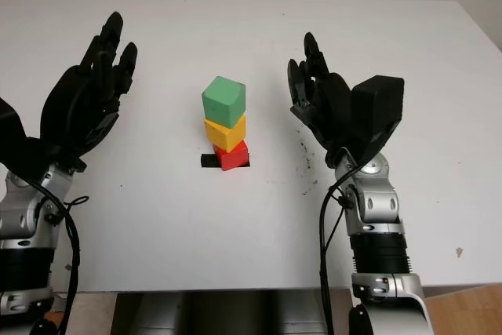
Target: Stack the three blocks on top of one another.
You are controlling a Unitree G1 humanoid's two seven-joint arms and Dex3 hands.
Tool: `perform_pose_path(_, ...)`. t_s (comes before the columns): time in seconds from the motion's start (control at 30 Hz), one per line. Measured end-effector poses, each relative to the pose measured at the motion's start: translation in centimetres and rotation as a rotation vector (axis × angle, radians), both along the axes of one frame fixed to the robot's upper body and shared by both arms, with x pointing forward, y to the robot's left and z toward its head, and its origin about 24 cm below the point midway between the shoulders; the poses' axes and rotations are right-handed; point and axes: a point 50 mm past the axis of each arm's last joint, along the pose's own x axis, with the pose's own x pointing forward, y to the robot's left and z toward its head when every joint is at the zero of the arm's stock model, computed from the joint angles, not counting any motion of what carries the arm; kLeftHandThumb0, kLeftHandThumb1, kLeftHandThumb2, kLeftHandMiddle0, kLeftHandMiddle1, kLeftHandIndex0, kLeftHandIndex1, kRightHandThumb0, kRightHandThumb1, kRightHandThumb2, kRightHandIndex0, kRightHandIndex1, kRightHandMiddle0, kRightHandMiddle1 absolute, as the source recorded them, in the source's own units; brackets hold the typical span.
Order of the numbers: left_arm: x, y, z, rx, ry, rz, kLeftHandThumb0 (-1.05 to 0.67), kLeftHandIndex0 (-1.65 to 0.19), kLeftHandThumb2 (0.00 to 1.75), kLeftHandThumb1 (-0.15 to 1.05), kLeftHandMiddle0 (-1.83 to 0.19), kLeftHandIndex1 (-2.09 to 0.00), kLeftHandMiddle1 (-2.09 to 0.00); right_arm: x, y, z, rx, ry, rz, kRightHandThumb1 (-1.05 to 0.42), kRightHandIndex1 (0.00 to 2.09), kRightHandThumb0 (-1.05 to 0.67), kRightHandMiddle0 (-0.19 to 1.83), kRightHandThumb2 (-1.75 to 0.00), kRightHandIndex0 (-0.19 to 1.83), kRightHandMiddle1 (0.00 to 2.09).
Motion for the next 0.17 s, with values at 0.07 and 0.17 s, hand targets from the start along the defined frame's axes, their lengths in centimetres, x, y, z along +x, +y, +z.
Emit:
perform_pose_path(0.07,-0.1,0.0,-0.7,-0.020,0.013,0.004,-0.80,0.19,0.63,1.05,0.19,0.00,0.00,0.0,0.1,-0.1,0.006,0.001,-0.001,-1.05,0.00,-0.60,-0.19,-0.70,-0.19,0.00)
perform_pose_path(0.17,-0.2,-0.3,-1.9,-0.059,0.039,0.012,-0.80,0.19,0.60,1.05,0.19,0.00,0.00,-0.1,0.3,-0.3,0.016,0.009,-0.004,-1.05,0.00,-0.60,-0.19,-0.69,-0.19,0.00)
